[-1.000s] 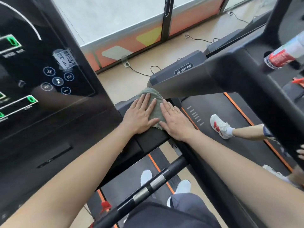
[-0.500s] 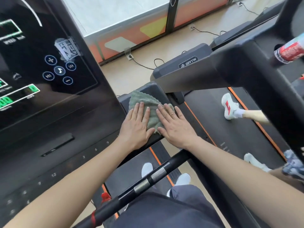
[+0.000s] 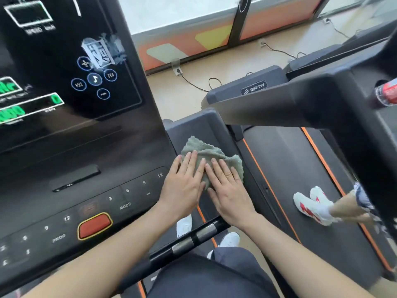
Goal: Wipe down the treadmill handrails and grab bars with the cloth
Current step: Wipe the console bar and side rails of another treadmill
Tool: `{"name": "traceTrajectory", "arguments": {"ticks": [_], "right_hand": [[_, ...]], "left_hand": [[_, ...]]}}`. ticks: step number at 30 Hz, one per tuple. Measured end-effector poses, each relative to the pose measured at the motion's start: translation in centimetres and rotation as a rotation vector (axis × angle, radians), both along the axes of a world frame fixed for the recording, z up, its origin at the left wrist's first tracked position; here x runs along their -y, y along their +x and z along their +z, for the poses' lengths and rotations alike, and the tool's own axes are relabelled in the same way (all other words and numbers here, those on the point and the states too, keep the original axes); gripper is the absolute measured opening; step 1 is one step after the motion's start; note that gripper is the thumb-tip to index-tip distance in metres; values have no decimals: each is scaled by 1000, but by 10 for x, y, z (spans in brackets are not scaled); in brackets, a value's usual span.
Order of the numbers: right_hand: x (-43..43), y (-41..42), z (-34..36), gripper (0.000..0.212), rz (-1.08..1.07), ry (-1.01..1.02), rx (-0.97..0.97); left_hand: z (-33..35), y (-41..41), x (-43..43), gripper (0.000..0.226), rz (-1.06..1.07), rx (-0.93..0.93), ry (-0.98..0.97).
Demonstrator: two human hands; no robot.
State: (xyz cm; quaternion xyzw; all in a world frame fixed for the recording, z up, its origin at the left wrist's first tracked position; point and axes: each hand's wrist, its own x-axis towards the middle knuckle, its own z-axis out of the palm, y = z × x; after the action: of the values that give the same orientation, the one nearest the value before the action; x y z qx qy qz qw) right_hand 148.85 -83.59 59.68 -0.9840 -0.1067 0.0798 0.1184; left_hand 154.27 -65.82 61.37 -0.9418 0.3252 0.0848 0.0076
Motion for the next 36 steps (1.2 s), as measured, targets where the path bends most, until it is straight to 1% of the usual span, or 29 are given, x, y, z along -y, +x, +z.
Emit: {"name": "traceTrajectory", "arguments": {"ticks": [8, 10, 11, 13, 15, 19, 23, 26, 29, 33, 36], "right_hand": [[-6, 87, 15, 66, 2, -59, -84], [-9, 105, 20, 66, 1, -66, -115], [-11, 113, 22, 67, -2, -66, -128], [-16, 127, 27, 70, -1, -71, -122], [-21, 136, 30, 71, 16, -90, -113], [-32, 154, 29, 73, 87, -186, -145], [-51, 173, 28, 66, 153, -214, -220], [-63, 166, 27, 60, 210, -227, -218], [-56, 143, 25, 58, 221, -205, -184], [-35, 92, 22, 61, 264, -210, -151], [-23, 50, 20, 61, 253, -191, -125]], "left_hand": [[8, 69, 3, 68, 143, 21, 67], [13, 80, 1, 68, 134, -8, 16], [16, 79, -3, 67, 117, -17, -53], [21, 68, -18, 59, 88, -11, -213], [25, 47, -37, 57, 124, 20, -309], [21, 5, -71, 70, 314, 15, -314], [11, -9, -77, 72, 393, 2, -320], [10, -8, -69, 72, 441, 2, -348], [8, -10, -68, 72, 447, 18, -385], [5, -10, -69, 72, 443, 30, -402], [5, -10, -68, 71, 441, 35, -401]]}}
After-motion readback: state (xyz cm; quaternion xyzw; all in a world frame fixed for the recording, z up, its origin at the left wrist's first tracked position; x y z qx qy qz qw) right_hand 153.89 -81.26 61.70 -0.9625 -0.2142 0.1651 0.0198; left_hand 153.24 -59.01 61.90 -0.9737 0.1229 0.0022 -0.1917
